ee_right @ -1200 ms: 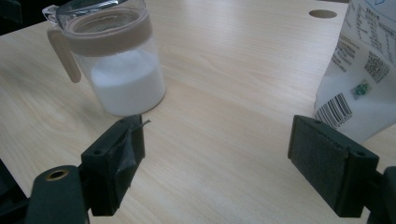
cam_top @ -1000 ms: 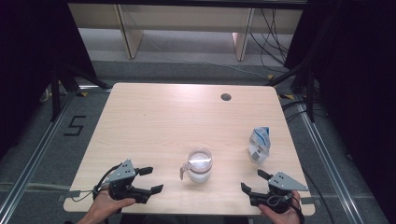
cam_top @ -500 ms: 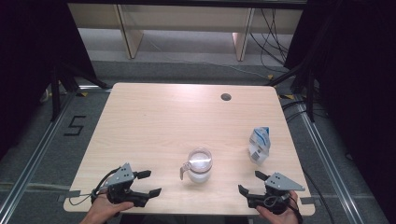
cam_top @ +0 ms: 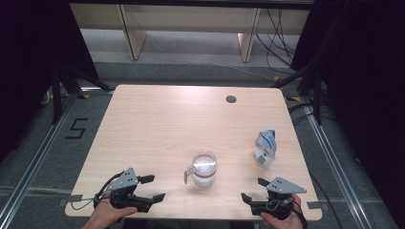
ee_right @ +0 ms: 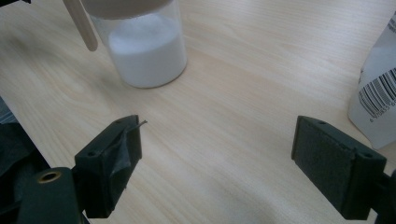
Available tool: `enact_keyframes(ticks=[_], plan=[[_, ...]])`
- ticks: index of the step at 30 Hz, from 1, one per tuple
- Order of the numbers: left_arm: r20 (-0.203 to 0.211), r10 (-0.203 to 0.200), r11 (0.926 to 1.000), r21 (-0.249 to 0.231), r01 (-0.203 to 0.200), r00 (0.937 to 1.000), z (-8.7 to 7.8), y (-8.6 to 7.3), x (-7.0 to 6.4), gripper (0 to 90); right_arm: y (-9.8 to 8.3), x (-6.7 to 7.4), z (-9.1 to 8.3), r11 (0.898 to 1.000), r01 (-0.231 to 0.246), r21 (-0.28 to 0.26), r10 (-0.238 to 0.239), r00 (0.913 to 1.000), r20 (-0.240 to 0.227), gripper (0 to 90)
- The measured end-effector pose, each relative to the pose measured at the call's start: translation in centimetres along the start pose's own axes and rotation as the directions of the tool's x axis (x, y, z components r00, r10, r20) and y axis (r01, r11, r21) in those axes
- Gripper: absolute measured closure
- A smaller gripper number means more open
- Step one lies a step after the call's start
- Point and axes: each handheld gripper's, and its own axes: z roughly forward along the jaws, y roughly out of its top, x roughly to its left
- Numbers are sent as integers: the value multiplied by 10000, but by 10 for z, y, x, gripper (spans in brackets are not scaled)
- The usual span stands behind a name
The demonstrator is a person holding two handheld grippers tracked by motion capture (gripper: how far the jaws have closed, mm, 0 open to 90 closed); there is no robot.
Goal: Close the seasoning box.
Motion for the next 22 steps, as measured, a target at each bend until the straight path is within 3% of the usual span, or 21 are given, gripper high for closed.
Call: enact_keyframes(ticks=[2,3,5,22], plan=[[-26,67,10000,44,-67,10000,0,0,0,218,0,0,0,10000,-21,4,21,10000,-13,169],[-23,64,10000,42,-64,10000,0,0,0,218,0,3,0,9994,-345,64,345,9994,-8,169],[-22,24,10000,-8,-24,10000,0,0,0,218,0,2,1,9999,-144,-9,144,9999,-12,169],[-86,83,10000,55,-83,9999,0,0,0,218,0,3,1,9998,-202,31,202,9998,22,168]])
